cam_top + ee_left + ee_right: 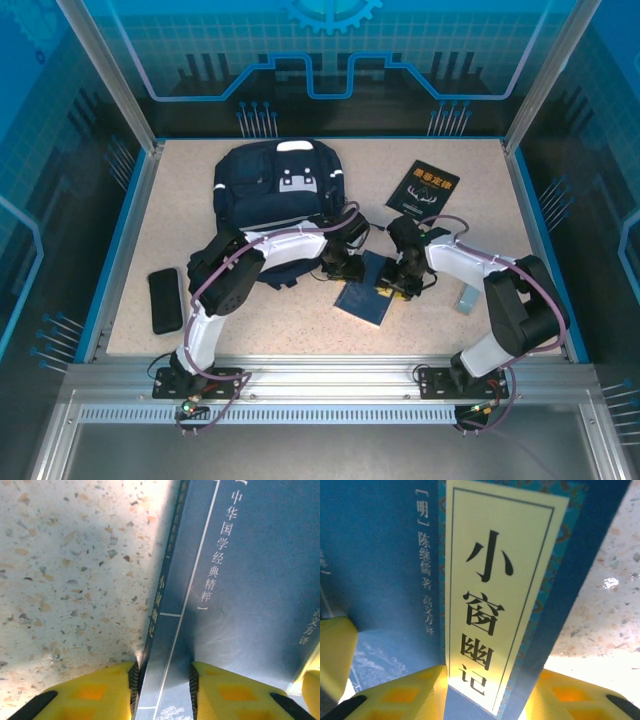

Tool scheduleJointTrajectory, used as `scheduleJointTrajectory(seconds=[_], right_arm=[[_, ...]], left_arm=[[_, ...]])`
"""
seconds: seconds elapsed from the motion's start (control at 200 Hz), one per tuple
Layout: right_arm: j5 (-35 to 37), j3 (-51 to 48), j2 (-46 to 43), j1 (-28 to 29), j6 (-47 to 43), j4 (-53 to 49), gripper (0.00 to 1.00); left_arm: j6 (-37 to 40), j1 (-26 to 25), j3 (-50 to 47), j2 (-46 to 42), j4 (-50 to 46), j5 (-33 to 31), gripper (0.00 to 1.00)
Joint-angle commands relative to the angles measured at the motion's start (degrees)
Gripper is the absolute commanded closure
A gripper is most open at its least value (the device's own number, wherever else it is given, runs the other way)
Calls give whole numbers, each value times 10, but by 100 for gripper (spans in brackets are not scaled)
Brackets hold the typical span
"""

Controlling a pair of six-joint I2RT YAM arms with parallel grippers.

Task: Pack the student bag
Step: Pick up the book from the center of the table.

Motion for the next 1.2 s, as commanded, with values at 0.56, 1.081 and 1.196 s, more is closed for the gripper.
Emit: scheduleJointTrajectory(seconds=[0.56,1.081,1.196], right_arm=[[8,38,-27,-2,0,-57,83],[-67,60,-101,-23,-184,2,100],[-128,77,-124,-30,-230,19,100]], left_arm=[[21,-14,4,28,-38,-16,69],[14,76,-25,-146,18,116,31],[0,118,-52,-189,43,151,22]])
